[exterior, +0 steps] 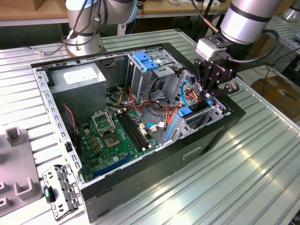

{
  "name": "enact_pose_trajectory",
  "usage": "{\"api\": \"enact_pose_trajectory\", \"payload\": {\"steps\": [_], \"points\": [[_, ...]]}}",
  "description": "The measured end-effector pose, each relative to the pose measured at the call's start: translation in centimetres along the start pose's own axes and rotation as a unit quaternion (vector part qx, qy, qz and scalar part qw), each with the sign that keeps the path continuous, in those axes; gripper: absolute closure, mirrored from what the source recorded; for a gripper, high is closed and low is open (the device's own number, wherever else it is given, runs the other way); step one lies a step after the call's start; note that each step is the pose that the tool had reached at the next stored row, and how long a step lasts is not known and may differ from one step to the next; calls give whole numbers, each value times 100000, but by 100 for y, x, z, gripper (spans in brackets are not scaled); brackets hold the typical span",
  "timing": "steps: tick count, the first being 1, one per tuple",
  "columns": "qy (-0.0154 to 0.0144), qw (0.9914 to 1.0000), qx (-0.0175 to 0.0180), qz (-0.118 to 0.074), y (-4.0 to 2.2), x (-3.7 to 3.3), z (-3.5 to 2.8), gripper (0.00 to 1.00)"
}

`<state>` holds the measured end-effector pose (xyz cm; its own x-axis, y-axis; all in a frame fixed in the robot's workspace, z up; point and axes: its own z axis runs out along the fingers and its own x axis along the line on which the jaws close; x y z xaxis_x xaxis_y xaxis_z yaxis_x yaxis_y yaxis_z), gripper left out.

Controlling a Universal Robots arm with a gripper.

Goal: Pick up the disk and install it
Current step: 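Insert the first disk wire, then insert the second disk wire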

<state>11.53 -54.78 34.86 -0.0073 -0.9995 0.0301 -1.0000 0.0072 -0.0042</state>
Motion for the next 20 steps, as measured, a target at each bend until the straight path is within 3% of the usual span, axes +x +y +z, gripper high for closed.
{"api": "enact_pose_trajectory", "payload": {"steps": [10,20], "points": [[7,100000,0,4,4,0,-4,89],[-17,100000,1,-5,104,1,-2,89]]}}
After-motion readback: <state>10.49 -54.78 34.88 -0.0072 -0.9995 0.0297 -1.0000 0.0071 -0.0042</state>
